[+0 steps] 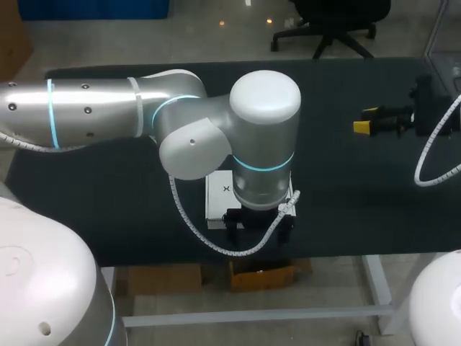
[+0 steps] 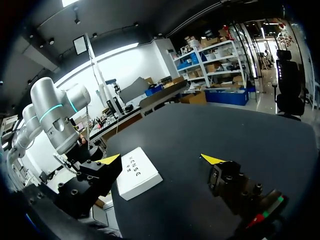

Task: Assemble the packaging by folding the flat box into shape, placing the metal phone stand inside, and closing the box properly

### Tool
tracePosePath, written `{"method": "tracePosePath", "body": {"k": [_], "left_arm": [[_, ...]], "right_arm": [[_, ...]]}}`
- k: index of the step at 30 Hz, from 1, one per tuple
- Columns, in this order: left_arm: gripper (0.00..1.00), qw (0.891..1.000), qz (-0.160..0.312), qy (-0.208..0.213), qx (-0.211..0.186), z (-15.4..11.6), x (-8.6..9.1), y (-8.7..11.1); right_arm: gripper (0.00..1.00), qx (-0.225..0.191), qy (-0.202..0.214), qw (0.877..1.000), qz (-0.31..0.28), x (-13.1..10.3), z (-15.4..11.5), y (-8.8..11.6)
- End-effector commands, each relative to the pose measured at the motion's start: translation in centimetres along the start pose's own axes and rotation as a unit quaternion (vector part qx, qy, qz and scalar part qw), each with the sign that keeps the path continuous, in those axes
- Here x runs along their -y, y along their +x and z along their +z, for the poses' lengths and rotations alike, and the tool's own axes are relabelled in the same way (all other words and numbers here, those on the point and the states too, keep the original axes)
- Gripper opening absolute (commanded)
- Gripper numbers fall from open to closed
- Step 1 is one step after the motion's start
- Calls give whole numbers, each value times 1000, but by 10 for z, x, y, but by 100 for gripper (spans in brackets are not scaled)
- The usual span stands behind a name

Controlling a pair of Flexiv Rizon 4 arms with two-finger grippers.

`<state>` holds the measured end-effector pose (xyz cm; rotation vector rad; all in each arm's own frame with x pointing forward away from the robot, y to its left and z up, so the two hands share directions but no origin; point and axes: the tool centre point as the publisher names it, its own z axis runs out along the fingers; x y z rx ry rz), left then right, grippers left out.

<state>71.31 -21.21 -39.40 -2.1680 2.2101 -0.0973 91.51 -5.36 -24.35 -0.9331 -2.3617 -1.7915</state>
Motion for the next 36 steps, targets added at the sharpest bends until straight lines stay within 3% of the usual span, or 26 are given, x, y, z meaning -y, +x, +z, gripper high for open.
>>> {"method": "tracePosePath", "body": {"k": [1,18,36], "left_arm": [[100,1000,0,1,2,0,0,1],[100,1000,-12,15,11,0,6,3],[100,999,-43,-2,-3,7,36,1]], "right_arm": [[100,-4,-2,1000,0,0,-1,-1],[100,-4,-2,1000,0,0,-1,-1],[100,-4,-2,1000,0,0,-1,-1]]}}
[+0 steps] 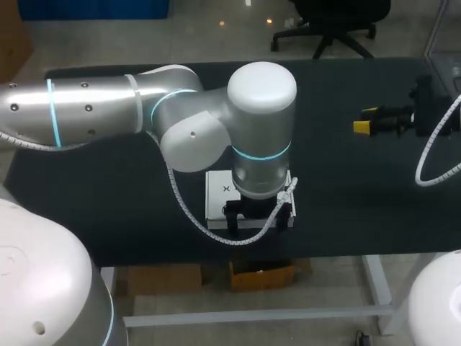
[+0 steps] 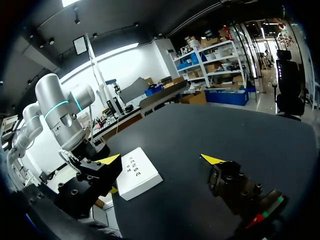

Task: Assemble the packaging by folding the flat box into shape, placing the metal phone stand inside, and closing the box properly

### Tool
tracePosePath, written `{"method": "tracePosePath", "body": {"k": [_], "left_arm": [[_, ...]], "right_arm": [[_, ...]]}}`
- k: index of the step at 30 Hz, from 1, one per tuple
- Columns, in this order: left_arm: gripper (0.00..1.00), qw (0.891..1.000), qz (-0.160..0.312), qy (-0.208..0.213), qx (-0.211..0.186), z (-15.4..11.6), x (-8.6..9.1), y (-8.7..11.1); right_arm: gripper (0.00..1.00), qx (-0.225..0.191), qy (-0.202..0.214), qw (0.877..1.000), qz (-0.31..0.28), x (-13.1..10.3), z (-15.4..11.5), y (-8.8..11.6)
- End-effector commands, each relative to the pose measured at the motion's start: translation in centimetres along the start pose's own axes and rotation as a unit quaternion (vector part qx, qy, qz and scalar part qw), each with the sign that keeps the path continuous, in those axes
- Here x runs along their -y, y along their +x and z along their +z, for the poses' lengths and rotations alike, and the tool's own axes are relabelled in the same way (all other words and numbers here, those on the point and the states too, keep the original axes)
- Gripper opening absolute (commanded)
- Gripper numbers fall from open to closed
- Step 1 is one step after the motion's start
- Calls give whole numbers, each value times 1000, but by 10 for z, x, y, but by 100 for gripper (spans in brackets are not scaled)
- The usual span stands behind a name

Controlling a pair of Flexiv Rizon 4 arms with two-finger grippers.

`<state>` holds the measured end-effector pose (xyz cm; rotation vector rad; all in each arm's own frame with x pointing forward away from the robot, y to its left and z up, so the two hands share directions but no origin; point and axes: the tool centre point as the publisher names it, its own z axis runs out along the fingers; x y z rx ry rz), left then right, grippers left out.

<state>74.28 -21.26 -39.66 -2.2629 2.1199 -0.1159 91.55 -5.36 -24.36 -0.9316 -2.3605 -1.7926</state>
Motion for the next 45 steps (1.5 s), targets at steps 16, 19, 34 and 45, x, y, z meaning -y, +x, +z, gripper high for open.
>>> {"method": "tracePosePath", "body": {"k": [16,19,34,45], "left_arm": [[100,1000,-19,-9,4,10,46,-4],[100,1000,-21,-9,5,12,55,-4],[100,1000,-26,-10,11,19,100,-9],[100,1000,-28,-4,13,18,137,-15]], "right_arm": [[100,80,7,996,-25,-14,2,-32],[100,95,4,995,-31,-16,3,-42],[100,116,-12,992,-45,-19,6,-82],[100,116,-11,992,-45,-20,6,-83]]}}
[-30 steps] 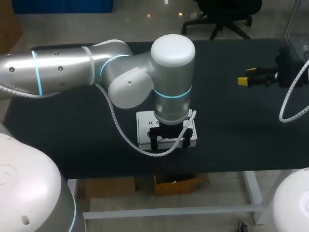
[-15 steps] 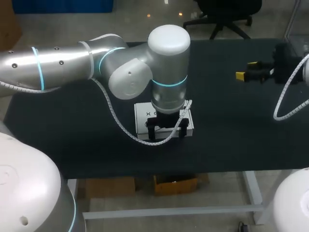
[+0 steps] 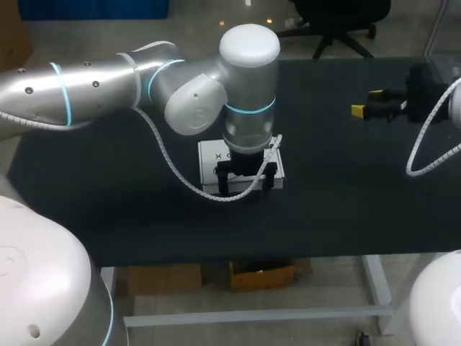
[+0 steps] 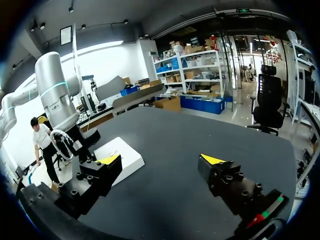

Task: Assemble the packaging by folding the flat box into shape, placing the metal phone stand inside, and closing the box properly

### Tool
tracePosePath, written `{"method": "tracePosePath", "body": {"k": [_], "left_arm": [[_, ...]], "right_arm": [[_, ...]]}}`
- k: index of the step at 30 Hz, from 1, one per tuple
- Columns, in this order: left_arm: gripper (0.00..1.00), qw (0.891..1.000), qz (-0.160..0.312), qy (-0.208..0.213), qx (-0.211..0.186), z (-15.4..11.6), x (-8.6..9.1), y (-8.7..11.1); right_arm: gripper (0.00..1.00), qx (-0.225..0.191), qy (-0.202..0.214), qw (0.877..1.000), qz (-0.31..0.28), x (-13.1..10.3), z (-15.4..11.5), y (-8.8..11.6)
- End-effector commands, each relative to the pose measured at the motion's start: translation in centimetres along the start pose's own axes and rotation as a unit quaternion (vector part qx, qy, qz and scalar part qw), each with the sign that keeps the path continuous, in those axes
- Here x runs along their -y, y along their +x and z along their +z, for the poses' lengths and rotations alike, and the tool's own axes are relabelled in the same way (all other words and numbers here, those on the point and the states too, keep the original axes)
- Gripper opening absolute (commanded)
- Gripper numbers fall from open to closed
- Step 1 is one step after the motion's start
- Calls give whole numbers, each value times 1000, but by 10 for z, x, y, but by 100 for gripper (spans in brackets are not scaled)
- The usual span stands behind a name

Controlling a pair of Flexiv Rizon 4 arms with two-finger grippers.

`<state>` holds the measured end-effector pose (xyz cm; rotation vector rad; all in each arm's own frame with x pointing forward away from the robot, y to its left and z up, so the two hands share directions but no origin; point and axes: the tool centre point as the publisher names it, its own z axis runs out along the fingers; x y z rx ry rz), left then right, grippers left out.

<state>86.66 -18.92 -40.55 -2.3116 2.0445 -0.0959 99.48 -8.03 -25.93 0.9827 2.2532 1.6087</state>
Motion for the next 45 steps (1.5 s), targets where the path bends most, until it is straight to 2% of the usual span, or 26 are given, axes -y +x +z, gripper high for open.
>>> {"method": "tracePosePath", "body": {"k": [1,27,45], "left_arm": [[100,1000,0,-5,2,0,17,1],[100,1000,8,3,-6,8,124,3],[100,1000,7,10,-9,3,209,7]], "right_arm": [[100,-3,-2,1000,0,1,-1,-1],[100,-3,-2,1000,0,1,-1,-1],[100,-3,-2,1000,0,1,-1,-1]]}}
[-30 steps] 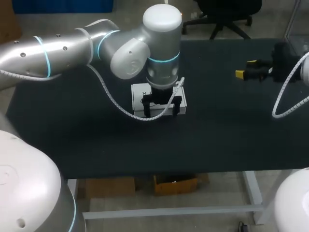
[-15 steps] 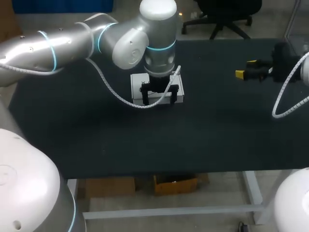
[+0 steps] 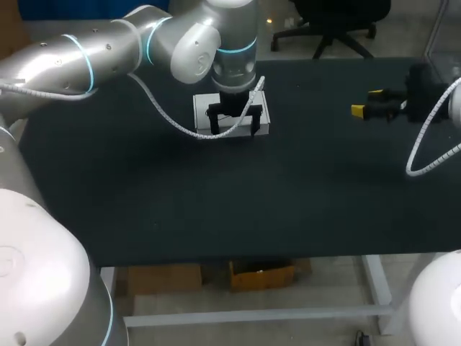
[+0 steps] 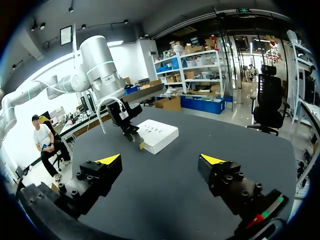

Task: Assemble the packaging by folding the flat box into shape, placing the metal phone stand inside, and closing the box properly

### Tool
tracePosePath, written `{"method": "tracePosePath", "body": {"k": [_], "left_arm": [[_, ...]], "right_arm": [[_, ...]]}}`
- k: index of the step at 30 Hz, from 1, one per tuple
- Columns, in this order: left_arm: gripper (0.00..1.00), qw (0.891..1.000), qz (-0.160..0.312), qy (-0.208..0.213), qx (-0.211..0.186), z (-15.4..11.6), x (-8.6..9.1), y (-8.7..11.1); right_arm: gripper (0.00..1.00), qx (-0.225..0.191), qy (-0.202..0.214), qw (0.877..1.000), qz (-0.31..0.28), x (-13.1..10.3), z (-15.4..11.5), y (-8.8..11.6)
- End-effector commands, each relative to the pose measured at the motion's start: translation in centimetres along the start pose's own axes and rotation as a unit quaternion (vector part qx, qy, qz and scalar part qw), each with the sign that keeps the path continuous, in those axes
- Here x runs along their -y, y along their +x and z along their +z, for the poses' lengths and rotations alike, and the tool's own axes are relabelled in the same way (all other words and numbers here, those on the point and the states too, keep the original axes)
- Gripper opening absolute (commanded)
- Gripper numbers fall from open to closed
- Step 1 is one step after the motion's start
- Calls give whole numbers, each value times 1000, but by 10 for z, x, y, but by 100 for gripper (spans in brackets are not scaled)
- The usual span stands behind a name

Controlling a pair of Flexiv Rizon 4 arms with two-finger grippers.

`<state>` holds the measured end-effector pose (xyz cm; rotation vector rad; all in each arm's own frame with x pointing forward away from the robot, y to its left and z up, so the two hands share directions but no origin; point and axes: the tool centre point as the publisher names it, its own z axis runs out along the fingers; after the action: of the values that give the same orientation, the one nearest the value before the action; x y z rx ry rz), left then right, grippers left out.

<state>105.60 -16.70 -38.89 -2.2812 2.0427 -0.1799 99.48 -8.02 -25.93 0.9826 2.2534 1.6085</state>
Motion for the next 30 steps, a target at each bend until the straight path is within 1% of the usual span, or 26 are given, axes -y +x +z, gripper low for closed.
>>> {"method": "tracePosePath", "body": {"k": [1,9,14,20,25,30], "left_arm": [[100,1000,1,-15,5,6,22,6],[100,1000,1,-10,4,5,51,6],[100,1000,3,-11,6,8,64,7],[100,1000,3,-16,5,12,75,5],[100,1000,0,-19,2,12,81,2],[100,1000,0,-16,-3,6,82,-2]], "right_arm": [[100,-3,-2,1000,0,1,-1,-1],[100,-3,-2,1000,0,1,-1,-1],[100,-3,-2,1000,0,1,-1,-1],[100,-3,-2,1000,0,1,-1,-1],[100,-3,-2,1000,0,1,-1,-1],[100,-3,-2,1000,0,1,-1,-1]]}}
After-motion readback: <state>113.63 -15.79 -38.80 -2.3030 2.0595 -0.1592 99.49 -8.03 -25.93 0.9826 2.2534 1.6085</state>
